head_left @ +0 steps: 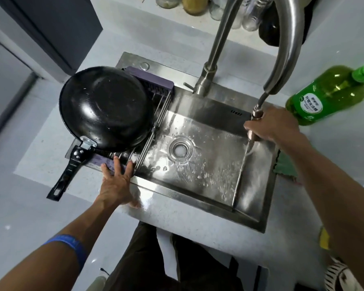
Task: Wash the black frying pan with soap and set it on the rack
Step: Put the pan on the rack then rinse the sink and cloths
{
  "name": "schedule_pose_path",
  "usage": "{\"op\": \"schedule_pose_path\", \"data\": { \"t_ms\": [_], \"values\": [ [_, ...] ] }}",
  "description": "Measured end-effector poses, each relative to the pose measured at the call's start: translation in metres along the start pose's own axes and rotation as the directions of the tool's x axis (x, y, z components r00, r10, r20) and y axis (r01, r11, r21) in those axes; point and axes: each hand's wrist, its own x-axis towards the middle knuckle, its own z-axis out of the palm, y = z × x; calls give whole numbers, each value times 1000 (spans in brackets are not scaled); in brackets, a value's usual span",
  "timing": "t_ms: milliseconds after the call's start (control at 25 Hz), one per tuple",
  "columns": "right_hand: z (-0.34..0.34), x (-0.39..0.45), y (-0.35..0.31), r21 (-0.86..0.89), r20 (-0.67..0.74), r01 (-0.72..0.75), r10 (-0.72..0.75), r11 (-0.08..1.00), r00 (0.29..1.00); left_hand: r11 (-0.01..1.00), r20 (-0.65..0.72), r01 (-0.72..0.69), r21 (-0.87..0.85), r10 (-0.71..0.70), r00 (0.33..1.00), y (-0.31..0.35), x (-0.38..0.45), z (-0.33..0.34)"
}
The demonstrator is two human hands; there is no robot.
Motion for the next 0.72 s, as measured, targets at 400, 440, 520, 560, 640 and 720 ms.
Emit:
{"op": "schedule_pose_path", "data": {
  "t_ms": [400,440,520,560,640,720],
  "values": [
    [28,-13,-17,334,202,37,-110,942,973,999,-16,-10,45,11,1000,2,1,-2],
    [33,-16,-22,425,222,14,-119,905,968,999,-17,-10,54,11,1000,1,0,-2],
    [42,-17,-32,567,242,-22,-141,823,960,999,-14,-10,48,10,1000,1,-1,-1],
    [45,-16,-36,618,242,-40,-142,785,960,999,-12,-8,45,9,1000,2,-1,-1],
    [48,-15,-47,691,229,-53,-149,721,962,999,-6,-4,41,4,1000,2,-2,-3],
    [50,-16,-62,732,214,-42,-171,680,962,1000,-8,0,29,0,1000,2,-2,-3]
  ]
}}
